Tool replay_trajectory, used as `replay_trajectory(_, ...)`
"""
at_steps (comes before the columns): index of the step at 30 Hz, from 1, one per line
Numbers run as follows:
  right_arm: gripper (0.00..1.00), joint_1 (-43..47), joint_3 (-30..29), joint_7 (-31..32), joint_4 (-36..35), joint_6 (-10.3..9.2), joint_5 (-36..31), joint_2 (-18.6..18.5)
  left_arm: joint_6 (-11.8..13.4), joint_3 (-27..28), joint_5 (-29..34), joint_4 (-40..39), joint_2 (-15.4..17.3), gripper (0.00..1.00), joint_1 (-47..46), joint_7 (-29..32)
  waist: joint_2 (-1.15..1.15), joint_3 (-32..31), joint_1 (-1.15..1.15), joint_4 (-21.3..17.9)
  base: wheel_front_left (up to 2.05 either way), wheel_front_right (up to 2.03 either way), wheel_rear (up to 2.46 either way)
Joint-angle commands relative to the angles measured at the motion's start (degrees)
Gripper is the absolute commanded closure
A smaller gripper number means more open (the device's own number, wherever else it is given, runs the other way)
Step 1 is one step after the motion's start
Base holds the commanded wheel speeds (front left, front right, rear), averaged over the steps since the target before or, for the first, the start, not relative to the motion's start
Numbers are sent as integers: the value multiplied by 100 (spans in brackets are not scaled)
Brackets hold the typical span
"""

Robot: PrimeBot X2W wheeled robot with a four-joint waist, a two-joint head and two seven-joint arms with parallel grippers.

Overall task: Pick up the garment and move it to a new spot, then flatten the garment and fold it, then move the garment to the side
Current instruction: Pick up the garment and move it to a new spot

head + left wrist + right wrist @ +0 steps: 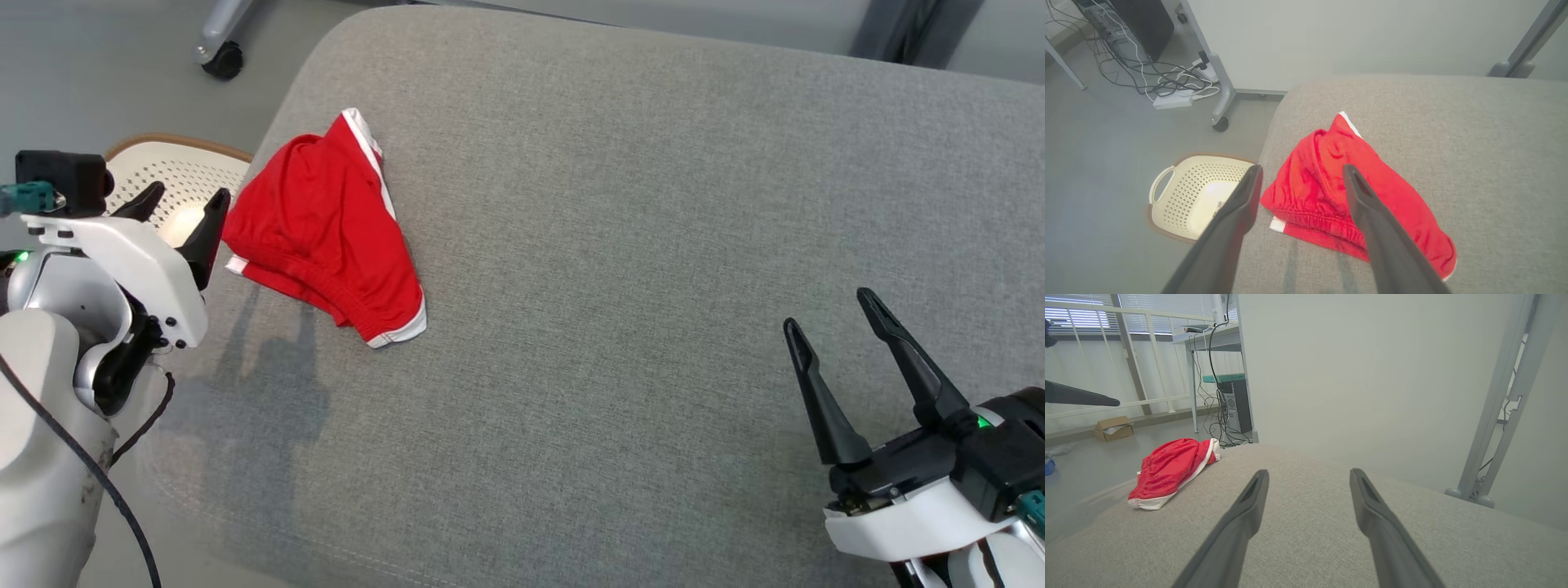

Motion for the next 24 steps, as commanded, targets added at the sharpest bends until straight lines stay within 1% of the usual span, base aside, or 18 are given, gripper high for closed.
replay_trajectory(1,0,-107,31,-28,-48,-2,41,-78,-5,-206,-135,200,82,0,-259,130,0,138,0,-121,0,0,0)
replay_trajectory(3,0,-123,47,-28,-72,-2,36,-96,-6,-292,-241,309,102,0,-359,192,0,177,0,-148,0,0,0)
replay_trajectory(4,0,-156,63,-25,-94,-2,-1,-131,-6,-478,-445,550,102,0,-540,327,0,261,0,-192,0,0,0)
replay_trajectory(6,0,-187,73,-22,-102,-2,-12,-151,-6,-576,-528,646,97,0,-620,389,0,294,0,-211,0,0,0)
replay_trajectory(7,0,-238,99,-19,-110,-2,-19,-178,-6,-760,-703,841,112,0,-793,461,0,351,0,-261,0,0,0)
replay_trajectory(9,0,-246,99,-18,-110,-2,-17,-179,-6,-843,-760,929,127,0,-864,480,0,376,0,-292,0,0,0)
replay_trajectory(13,0,-334,173,-19,-125,-2,7,-164,-7,-1165,-1137,1202,108,0,-1081,600,0,489,0,-426,0,0,0)
replay_trajectory(15,0,-337,212,-19,-144,-2,7,-157,-7,-1313,-1270,1312,157,0,-1183,670,0,552,0,-485,0,0,0)
replay_trajectory(24,0,-415,221,-9,-162,-2,34,-143,-6,-1792,-1620,1873,337,0,-1523,696,0,805,0,-732,0,0,0)
